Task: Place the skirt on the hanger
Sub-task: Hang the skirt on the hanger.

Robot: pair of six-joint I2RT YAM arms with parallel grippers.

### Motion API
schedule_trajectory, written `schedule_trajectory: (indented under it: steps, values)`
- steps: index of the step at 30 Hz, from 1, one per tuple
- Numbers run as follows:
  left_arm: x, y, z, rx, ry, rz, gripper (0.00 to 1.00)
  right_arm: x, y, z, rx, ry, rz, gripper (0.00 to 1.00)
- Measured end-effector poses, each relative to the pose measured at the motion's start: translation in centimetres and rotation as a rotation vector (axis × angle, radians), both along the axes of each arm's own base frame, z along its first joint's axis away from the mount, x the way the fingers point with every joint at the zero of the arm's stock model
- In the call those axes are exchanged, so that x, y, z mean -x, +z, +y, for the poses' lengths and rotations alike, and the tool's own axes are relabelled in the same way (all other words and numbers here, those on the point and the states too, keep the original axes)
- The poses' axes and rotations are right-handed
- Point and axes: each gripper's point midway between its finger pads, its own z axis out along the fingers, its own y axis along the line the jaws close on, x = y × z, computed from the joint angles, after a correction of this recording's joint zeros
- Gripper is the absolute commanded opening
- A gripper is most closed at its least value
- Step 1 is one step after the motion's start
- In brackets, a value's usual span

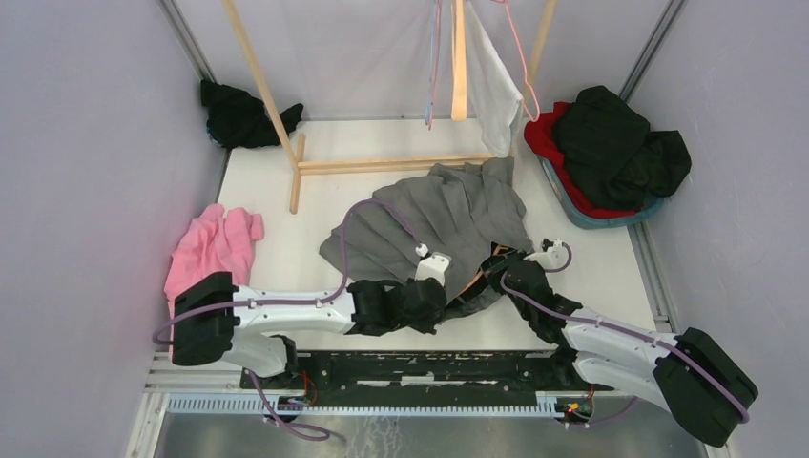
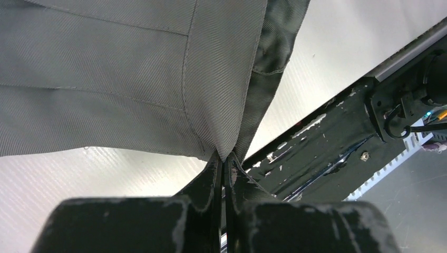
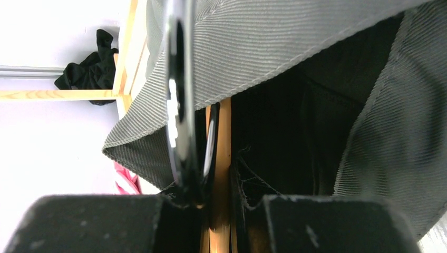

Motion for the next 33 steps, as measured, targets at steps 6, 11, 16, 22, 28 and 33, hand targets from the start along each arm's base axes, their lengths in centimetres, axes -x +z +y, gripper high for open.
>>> schedule_trajectory:
  steps: [6,11,16,22,28,33]
  values:
    - [0.5,0.6,-1.6,0.025,-0.031,0.013,0.03,-0.2,-0.1,-0.2,0.010,-0.011,-0.004,0.01]
    - [0.9,1.1,-2.8,0.047,-0.055,0.022,0.03,-0.4,-0.4,0.0,0.011,-0.012,-0.003,0.01]
    - [0.9,1.5,-4.0,0.061,-0.083,0.018,0.03,-0.6,-0.5,0.1,0.011,-0.012,-0.003,0.01]
    - [0.8,2.0,-5.8,0.074,-0.109,0.011,0.03,-0.8,-0.6,0.3,0.004,-0.013,-0.009,0.01]
    - [0.8,2.8,-7.4,0.097,-0.140,0.011,0.03,-0.9,-0.6,0.3,0.008,-0.011,-0.011,0.01]
    - [1.0,4.3,-8.6,0.135,-0.171,0.011,0.03,-0.8,-0.6,0.3,0.015,-0.004,-0.012,0.01]
